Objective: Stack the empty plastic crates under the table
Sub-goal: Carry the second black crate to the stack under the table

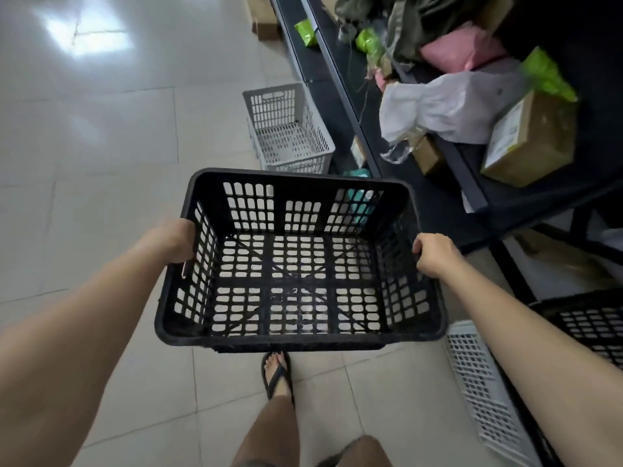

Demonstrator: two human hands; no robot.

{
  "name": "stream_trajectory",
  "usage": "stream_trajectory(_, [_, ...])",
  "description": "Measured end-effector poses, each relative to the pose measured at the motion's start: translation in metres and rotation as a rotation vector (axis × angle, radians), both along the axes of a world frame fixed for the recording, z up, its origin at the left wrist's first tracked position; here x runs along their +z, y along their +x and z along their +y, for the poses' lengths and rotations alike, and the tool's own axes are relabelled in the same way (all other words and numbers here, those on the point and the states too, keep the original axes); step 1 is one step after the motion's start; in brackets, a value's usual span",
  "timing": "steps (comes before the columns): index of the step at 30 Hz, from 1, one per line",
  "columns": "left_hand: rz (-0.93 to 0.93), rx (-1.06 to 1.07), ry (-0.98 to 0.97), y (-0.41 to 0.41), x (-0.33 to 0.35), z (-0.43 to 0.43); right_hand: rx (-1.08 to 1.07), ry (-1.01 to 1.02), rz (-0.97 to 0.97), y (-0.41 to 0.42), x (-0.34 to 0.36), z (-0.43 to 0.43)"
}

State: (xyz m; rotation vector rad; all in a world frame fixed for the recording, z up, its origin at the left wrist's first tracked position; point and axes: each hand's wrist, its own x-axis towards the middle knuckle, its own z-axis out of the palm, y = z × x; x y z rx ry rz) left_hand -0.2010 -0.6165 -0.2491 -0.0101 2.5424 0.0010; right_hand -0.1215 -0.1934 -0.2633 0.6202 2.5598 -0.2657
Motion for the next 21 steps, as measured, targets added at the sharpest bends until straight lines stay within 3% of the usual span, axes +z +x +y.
stream_trajectory(11, [0.110, -0.324, -0.104, 0.107, 0.013, 0.156, -0.204, -0.017, 0.009, 0.198, 0.024, 0.139])
stream_trajectory(21, [0.133, -0.678, -0.084, 0.175, 0.047, 0.365, -0.412, 0.047, -0.028, 0.376, 0.071, 0.274])
